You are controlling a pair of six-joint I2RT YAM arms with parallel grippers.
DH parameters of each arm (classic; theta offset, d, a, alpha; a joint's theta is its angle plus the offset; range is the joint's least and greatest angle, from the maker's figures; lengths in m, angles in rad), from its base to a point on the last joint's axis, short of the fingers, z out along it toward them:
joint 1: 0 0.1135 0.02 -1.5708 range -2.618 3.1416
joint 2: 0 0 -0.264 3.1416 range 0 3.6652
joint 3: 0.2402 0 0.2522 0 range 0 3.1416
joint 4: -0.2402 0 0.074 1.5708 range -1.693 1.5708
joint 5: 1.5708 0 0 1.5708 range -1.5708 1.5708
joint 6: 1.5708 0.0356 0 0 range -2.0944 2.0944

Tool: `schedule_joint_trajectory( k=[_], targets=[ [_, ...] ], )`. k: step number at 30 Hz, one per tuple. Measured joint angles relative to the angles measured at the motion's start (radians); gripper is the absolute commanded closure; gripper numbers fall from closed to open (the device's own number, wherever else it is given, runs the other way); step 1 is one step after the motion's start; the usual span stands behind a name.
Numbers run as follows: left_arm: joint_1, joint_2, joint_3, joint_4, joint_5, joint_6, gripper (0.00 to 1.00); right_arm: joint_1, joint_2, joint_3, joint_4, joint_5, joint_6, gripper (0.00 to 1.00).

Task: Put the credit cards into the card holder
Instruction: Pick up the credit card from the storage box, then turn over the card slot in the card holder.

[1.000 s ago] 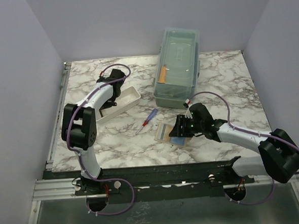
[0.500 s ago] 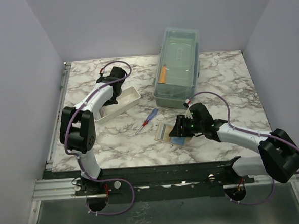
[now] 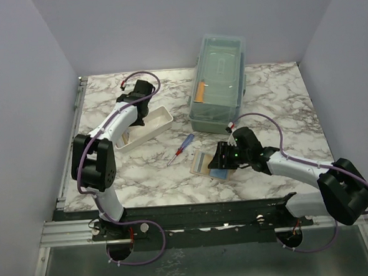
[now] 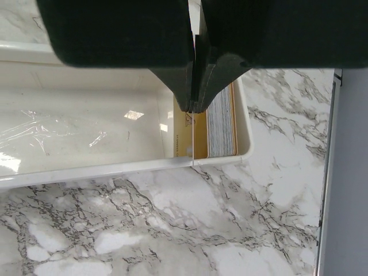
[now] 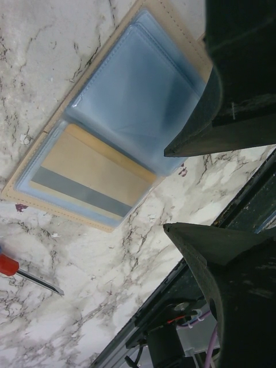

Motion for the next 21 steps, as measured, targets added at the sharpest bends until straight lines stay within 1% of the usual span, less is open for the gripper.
schedule_joint_trajectory(
  k=[6, 13, 16, 21],
  targets=[
    [0.000, -0.043, 0.006, 0.010, 0.005, -0.005, 1.00, 0.000, 0.000, 0.000, 0.000, -0.003, 0.000, 0.48],
    [0.000, -0.052, 0.054, 0.017, 0.059, -0.014, 1.00, 0.000, 0.000, 0.000, -0.001, -0.003, 0.000, 0.47],
    [0.000, -0.079, 0.074, 0.016, 0.114, -0.021, 1.00, 0.000, 0.000, 0.001, -0.004, -0.003, -0.001, 0.47],
    [0.000, -0.149, 0.122, 0.020, 0.270, -0.037, 1.00, 0.000, 0.000, 0.039, -0.037, -0.003, -0.005, 0.46]
  ],
)
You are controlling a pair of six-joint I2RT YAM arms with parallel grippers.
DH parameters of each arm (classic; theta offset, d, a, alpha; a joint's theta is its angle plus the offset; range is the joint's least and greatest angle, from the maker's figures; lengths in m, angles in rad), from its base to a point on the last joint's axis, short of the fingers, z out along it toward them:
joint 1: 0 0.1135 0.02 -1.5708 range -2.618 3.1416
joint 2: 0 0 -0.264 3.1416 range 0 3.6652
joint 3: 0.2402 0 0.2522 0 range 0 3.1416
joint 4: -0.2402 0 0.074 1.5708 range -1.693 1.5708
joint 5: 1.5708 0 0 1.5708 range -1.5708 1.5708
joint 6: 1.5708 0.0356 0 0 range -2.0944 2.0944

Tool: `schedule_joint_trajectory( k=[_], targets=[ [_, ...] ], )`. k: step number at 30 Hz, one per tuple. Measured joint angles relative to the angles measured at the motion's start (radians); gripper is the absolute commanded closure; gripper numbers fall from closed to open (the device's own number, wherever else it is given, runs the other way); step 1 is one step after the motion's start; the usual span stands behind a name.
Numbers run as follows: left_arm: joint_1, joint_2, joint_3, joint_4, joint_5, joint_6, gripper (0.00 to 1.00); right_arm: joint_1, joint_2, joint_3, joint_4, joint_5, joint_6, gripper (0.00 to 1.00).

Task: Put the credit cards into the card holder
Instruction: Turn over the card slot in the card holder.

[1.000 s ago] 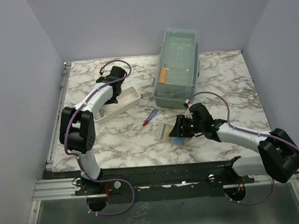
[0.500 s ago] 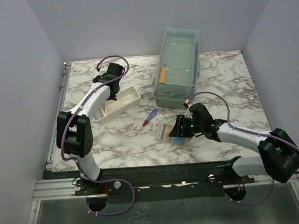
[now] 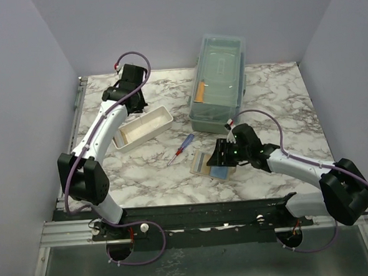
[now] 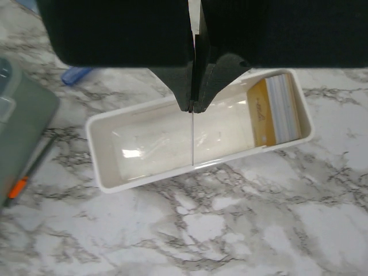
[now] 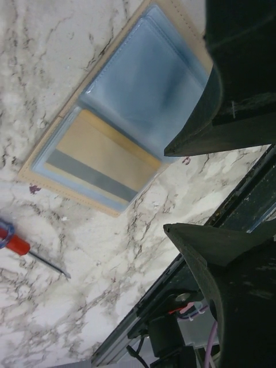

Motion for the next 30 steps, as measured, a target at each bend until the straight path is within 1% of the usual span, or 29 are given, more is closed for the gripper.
schedule_joint_trajectory(
  k=[7, 12, 16, 21, 25, 30],
  targets=[
    [0.000, -0.120, 0.020, 0.039, 0.206, -0.041, 1.00, 0.000, -0.057, 0.078, -0.051, 0.000, 0.003, 0.44],
    [0.000, -0.210, 0.021, 0.107, 0.361, -0.082, 1.00, 0.000, -0.127, 0.146, -0.056, -0.005, 0.035, 0.37],
    [0.000, -0.304, -0.007, 0.232, 0.502, -0.143, 1.00, 0.000, -0.162, 0.227, -0.027, -0.019, 0.071, 0.34],
    [0.000, -0.402, -0.084, 0.444, 0.691, -0.255, 1.00, 0.000, -0.162, 0.326, 0.084, -0.060, 0.108, 0.31],
    [0.000, -0.433, -0.178, 0.633, 0.830, -0.372, 1.00, -0.005, -0.153, 0.386, 0.190, -0.101, 0.129, 0.30],
    [0.000, -0.435, -0.280, 0.805, 0.954, -0.497, 1.00, -0.012, -0.149, 0.418, 0.301, -0.157, 0.160, 0.31]
  ],
)
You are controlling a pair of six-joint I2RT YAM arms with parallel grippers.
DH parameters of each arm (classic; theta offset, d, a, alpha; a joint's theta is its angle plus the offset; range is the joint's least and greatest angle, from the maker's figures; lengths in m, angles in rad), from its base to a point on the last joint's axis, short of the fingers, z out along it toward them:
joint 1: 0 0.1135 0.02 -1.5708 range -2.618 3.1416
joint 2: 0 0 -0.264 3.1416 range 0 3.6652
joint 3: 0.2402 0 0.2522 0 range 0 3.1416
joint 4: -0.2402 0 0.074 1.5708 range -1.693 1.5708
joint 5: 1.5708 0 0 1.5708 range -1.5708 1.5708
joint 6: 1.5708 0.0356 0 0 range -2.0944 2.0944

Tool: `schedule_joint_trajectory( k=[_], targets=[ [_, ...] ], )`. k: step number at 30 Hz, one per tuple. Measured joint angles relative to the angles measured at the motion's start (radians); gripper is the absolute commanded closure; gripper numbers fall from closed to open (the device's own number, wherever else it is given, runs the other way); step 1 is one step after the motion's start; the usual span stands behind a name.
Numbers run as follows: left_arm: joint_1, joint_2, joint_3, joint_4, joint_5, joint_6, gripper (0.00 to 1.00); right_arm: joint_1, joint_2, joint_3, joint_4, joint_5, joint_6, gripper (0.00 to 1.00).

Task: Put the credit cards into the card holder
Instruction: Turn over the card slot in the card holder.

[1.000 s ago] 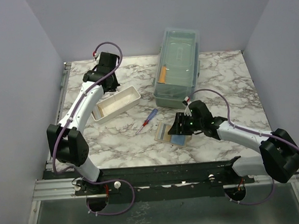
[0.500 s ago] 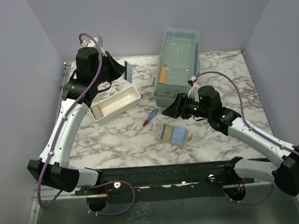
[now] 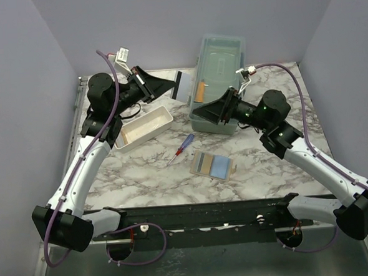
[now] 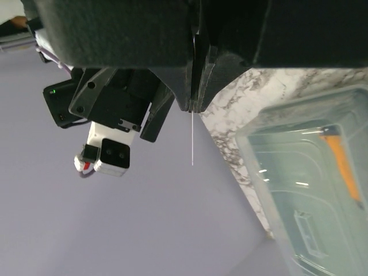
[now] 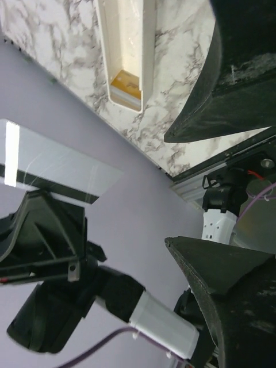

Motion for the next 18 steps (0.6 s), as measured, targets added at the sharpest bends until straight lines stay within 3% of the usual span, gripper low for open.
schedule_joint_trajectory(
  k=[8, 18],
  targets=[
    [-0.001, -0.014, -0.093, 0.175, 0.099, -0.128, 1.00, -0.013, 0.019, 0.002, 0.119, -0.035, 0.058, 0.40],
    [-0.024, -0.037, -0.164, 0.282, 0.168, -0.210, 1.00, -0.021, 0.035, 0.001, 0.196, -0.034, 0.097, 0.54]
  ],
)
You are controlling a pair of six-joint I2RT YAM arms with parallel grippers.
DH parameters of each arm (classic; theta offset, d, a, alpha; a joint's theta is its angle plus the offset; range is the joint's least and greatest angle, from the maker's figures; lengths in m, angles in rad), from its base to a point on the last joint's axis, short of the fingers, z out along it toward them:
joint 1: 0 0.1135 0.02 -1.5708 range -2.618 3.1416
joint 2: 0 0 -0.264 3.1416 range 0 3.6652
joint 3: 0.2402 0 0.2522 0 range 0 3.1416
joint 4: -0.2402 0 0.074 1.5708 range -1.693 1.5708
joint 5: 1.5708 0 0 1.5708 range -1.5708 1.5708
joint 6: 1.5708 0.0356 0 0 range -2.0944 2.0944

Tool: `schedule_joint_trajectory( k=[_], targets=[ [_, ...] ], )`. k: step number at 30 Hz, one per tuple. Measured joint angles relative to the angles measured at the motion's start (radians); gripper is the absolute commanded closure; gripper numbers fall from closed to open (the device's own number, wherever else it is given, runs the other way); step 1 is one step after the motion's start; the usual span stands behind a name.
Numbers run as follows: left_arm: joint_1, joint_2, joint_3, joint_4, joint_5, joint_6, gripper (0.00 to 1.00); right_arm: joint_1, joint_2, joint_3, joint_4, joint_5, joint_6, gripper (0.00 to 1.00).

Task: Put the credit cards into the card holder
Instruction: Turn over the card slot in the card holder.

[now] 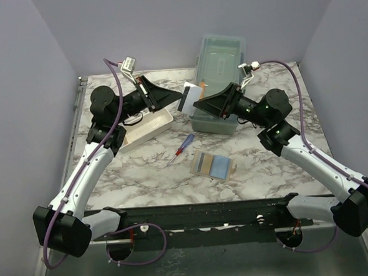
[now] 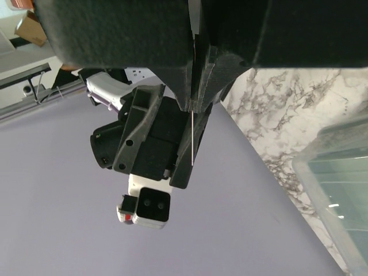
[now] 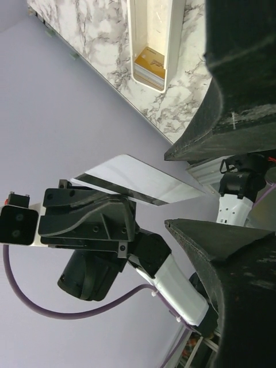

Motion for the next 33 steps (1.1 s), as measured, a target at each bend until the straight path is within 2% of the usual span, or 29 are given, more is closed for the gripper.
schedule_joint_trajectory(
  k=[5, 7, 10, 13, 14, 16, 17, 18, 20, 23, 26, 29, 31, 32, 33],
  targets=[
    [-0.022, -0.004, -0.030, 0.046, 0.019, -0.026, 1.00, -0.003, 0.005, -0.010, 0.024, 0.000, 0.013, 0.66],
    [-0.034, -0.004, -0.042, 0.059, 0.023, -0.034, 1.00, -0.003, 0.005, -0.025, 0.042, 0.000, 0.021, 0.77],
    [-0.056, -0.002, -0.053, 0.069, 0.035, -0.038, 1.00, -0.003, 0.005, -0.051, 0.062, 0.000, 0.034, 0.98],
    [-0.061, 0.004, -0.065, 0.073, 0.037, -0.035, 1.00, -0.004, 0.003, -0.064, 0.080, -0.001, 0.043, 1.00],
    [-0.061, 0.006, -0.066, 0.074, 0.041, -0.036, 0.93, -0.004, -0.001, -0.072, 0.086, 0.000, 0.047, 1.00],
    [-0.061, 0.023, -0.066, 0.079, 0.061, -0.035, 0.66, -0.005, -0.010, -0.089, 0.089, 0.001, 0.045, 1.00],
    [-0.061, 0.031, -0.066, 0.082, 0.075, -0.031, 0.56, -0.007, -0.014, -0.100, 0.090, 0.002, 0.045, 1.00],
    [-0.062, 0.039, -0.067, 0.080, 0.095, -0.030, 0.51, -0.007, -0.019, -0.110, 0.091, 0.001, 0.045, 1.00],
    [-0.064, 0.053, -0.068, 0.079, 0.127, -0.035, 0.48, -0.009, -0.023, -0.124, 0.090, 0.001, 0.042, 1.00],
    [-0.069, 0.060, -0.072, 0.077, 0.176, -0.027, 0.56, -0.011, -0.023, -0.130, 0.085, 0.000, 0.035, 1.00],
    [-0.069, 0.061, -0.072, 0.079, 0.218, -0.014, 0.73, -0.011, -0.024, -0.130, 0.085, -0.002, 0.032, 1.00],
    [-0.069, 0.068, -0.072, 0.076, 0.245, 0.000, 0.86, -0.011, -0.024, -0.130, 0.087, -0.013, 0.030, 1.00],
    [-0.069, 0.076, -0.072, 0.072, 0.254, 0.011, 1.00, -0.013, -0.024, -0.129, 0.086, -0.027, 0.028, 0.99],
    [-0.069, 0.083, -0.072, 0.069, 0.257, 0.017, 1.00, -0.014, -0.024, -0.129, 0.084, -0.034, 0.026, 0.94],
    [-0.069, 0.087, -0.072, 0.065, 0.260, 0.023, 1.00, -0.016, -0.026, -0.129, 0.074, -0.038, 0.018, 0.83]
  ],
)
